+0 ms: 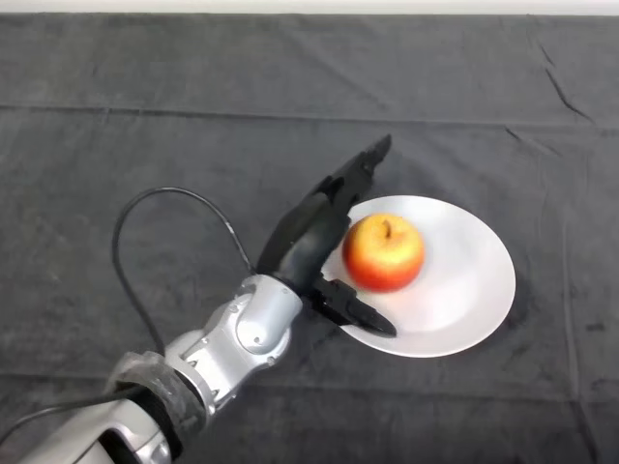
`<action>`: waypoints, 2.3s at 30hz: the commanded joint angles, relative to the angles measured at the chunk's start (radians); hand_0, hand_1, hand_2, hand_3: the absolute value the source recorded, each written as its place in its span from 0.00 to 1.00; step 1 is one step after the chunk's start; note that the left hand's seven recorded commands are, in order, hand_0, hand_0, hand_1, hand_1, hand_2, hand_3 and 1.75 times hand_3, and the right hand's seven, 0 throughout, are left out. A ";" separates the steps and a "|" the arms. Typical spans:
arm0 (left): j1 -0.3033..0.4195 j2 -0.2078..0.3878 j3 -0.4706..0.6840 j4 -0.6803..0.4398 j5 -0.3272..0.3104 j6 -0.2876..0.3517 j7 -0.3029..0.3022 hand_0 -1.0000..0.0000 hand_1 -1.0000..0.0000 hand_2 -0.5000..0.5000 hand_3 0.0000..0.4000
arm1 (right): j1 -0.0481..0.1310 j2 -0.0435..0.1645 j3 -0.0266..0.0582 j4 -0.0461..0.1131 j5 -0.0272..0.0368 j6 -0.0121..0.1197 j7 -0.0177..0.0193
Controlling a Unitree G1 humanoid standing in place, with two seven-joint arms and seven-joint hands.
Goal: Move the apple to the plate
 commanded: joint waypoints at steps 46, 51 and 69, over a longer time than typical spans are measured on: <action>0.364 0.490 0.855 0.092 -0.318 -0.446 0.054 1.00 1.00 0.50 0.00 | -0.009 -0.009 -0.0109 -0.020 0.0136 -0.007 0.0099; 0.364 0.508 0.923 0.132 -0.338 -0.461 0.062 1.00 1.00 0.50 0.00 | -0.009 -0.010 -0.0115 -0.018 0.0139 -0.007 0.0107; 0.305 0.466 1.012 0.224 -0.278 -0.512 0.114 1.00 1.00 0.50 0.00 | -0.011 -0.012 -0.0134 -0.013 0.0152 -0.009 0.0144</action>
